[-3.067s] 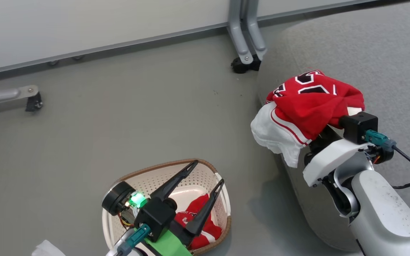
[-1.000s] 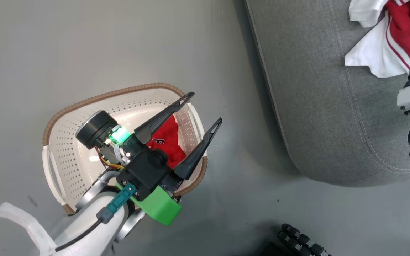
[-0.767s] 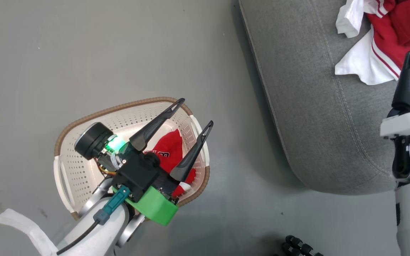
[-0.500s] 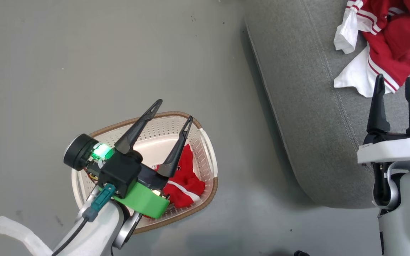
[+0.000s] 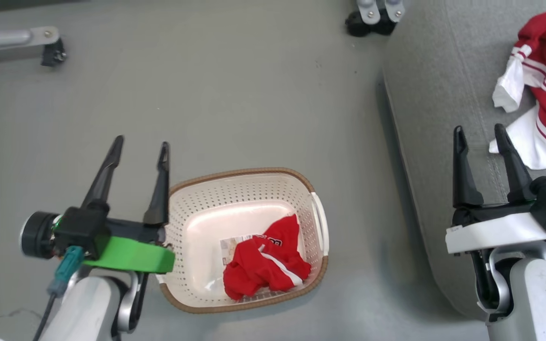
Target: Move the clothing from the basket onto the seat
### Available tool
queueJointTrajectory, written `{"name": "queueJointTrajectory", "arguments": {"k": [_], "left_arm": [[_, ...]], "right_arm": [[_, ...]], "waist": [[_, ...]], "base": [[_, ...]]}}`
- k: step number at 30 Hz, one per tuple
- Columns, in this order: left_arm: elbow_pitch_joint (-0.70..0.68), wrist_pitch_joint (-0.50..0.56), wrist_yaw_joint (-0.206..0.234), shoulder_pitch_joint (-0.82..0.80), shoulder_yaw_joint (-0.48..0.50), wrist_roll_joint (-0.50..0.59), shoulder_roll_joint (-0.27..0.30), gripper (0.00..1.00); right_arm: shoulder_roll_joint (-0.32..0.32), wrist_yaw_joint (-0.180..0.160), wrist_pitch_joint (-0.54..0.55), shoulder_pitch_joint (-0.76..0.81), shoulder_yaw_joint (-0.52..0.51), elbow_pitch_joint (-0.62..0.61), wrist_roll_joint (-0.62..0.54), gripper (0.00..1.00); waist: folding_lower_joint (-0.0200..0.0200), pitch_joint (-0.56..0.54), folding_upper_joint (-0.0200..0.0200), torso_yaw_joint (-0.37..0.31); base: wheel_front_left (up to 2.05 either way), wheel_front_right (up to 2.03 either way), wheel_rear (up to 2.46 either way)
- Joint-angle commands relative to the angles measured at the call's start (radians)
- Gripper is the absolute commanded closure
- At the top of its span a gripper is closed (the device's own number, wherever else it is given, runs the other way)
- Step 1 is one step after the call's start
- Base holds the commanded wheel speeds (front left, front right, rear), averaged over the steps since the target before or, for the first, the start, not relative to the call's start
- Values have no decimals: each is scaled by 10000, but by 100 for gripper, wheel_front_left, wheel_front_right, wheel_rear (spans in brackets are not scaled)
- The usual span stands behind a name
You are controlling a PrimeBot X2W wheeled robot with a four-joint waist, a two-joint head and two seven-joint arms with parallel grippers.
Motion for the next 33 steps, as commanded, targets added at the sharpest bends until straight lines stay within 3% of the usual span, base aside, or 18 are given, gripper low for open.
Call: {"name": "queueJointTrajectory", "arguments": {"k": [1,13,33], "left_arm": [[36,-26,36,288,273,30,-59,0],[363,-29,-189,2085,2012,347,-590,0],[1130,-31,-844,3390,2643,1151,-1190,0]], "right_arm": [[-15,-3,91,206,54,-138,-92,0],[-8,-3,835,1343,436,-764,-126,0],[-7,-3,1597,2797,711,-1344,-243,0]], "waist": [[1,-627,0,607],[1,-1889,0,1056],[1,-3058,0,986]], "base": [[0,0,0],[0,0,0],[0,0,0]]}}
